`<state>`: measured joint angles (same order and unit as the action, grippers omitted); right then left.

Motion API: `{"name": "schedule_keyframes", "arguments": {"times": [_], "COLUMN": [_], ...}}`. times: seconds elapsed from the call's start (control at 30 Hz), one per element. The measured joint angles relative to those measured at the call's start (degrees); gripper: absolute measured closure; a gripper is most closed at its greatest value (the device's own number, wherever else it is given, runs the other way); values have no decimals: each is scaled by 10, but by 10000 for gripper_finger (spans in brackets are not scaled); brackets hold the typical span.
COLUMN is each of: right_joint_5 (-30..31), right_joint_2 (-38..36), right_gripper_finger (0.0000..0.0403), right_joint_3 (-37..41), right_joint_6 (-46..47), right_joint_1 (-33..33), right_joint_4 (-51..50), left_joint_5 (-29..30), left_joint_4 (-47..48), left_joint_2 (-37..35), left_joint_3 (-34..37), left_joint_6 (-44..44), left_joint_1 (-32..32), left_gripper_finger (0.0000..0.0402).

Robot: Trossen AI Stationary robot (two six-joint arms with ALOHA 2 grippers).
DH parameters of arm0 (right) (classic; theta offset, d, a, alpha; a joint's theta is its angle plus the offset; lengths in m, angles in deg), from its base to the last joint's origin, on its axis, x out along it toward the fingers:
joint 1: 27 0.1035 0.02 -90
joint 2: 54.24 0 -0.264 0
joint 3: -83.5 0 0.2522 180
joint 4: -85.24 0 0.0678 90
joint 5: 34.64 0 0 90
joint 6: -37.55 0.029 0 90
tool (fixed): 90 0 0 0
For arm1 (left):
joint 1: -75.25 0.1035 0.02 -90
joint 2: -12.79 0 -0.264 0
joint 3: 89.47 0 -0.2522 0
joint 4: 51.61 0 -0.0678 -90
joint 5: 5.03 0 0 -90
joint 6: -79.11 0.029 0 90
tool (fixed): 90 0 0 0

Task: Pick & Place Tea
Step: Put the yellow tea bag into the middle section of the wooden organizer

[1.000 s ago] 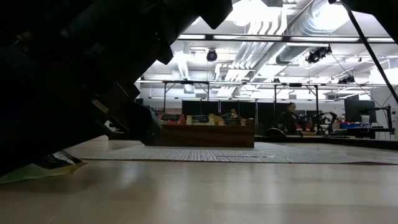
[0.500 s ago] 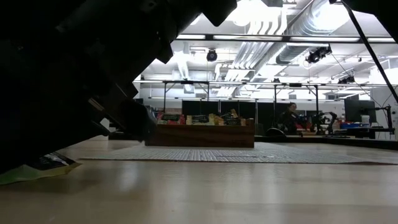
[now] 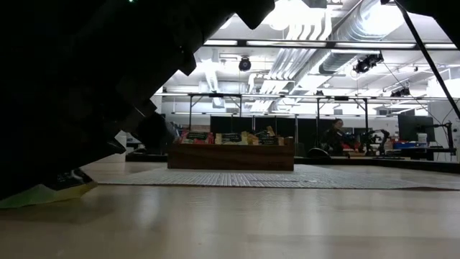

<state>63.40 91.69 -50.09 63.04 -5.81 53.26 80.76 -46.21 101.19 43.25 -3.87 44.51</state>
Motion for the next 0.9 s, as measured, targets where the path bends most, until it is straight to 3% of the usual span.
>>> {"name": "schedule_keyframes", "arguments": {"times": [0.27,0.47,0.9], "right_joint_5": [9,7,-62], "right_joint_2": [0,0,0], "right_gripper_finger": [403,403,403], "right_joint_3": [0,0,0], "right_joint_6": [-23,-22,8], "right_joint_1": [2,2,2], "right_joint_4": [7,11,8], "left_joint_5": [-1,2,9], "left_joint_4": [-13,-13,8], "left_joint_2": [0,0,0], "left_joint_3": [-1,-2,-3], "left_joint_6": [12,26,41], "left_joint_1": [0,0,0], "left_gripper_finger": [278,389,401]}}
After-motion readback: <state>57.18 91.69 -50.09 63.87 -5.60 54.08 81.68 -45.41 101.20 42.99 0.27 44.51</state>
